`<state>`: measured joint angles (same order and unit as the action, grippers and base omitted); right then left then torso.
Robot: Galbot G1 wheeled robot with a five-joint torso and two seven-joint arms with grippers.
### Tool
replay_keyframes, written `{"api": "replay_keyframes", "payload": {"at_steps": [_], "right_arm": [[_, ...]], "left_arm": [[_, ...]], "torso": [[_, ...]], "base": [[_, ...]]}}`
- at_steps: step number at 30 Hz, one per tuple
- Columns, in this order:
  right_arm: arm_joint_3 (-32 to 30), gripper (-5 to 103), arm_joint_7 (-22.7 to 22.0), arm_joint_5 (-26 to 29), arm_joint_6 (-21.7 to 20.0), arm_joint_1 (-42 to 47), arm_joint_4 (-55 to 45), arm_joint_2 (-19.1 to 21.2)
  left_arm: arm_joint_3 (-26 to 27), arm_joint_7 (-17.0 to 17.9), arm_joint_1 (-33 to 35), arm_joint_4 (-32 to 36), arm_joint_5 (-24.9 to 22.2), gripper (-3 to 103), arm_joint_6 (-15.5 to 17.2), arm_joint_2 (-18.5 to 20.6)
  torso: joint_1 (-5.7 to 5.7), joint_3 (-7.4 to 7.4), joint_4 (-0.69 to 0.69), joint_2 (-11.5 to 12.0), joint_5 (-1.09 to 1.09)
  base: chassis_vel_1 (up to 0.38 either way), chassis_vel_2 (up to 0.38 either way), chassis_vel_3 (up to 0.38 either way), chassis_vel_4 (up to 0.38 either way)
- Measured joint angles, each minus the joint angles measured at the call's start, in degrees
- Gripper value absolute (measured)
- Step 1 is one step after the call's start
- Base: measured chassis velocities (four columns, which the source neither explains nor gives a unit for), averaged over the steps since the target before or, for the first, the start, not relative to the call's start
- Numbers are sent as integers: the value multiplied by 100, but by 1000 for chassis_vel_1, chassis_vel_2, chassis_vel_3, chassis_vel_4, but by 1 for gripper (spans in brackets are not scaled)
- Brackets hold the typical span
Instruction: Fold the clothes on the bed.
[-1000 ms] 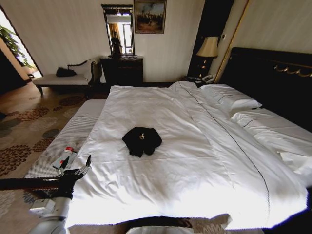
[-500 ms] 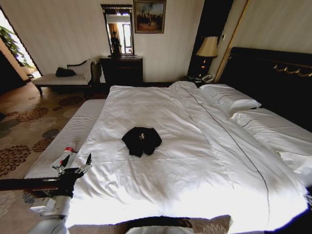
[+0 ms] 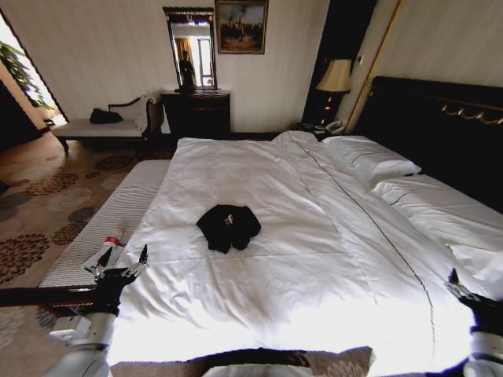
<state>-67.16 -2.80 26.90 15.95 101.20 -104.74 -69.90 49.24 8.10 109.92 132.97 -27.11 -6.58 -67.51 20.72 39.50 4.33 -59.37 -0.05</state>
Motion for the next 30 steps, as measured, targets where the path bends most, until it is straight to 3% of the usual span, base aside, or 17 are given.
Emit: {"api": "replay_keyframes", "payload": {"at_steps": [10,30], "right_arm": [[612,100,34,-484,32,20,-544,-157],[916,100,33,-436,-372,216,-1312,-179]], "left_arm": [[5,6,32,35,27,100,9,-13],[-5,3,-32,-78,-18,100,-3,-17]], "torso": [[0,0,-2,0,1],[-1,0,-1,0,1]], "base": [[-10,11,8,-7],[-18,16,15,-18]]}}
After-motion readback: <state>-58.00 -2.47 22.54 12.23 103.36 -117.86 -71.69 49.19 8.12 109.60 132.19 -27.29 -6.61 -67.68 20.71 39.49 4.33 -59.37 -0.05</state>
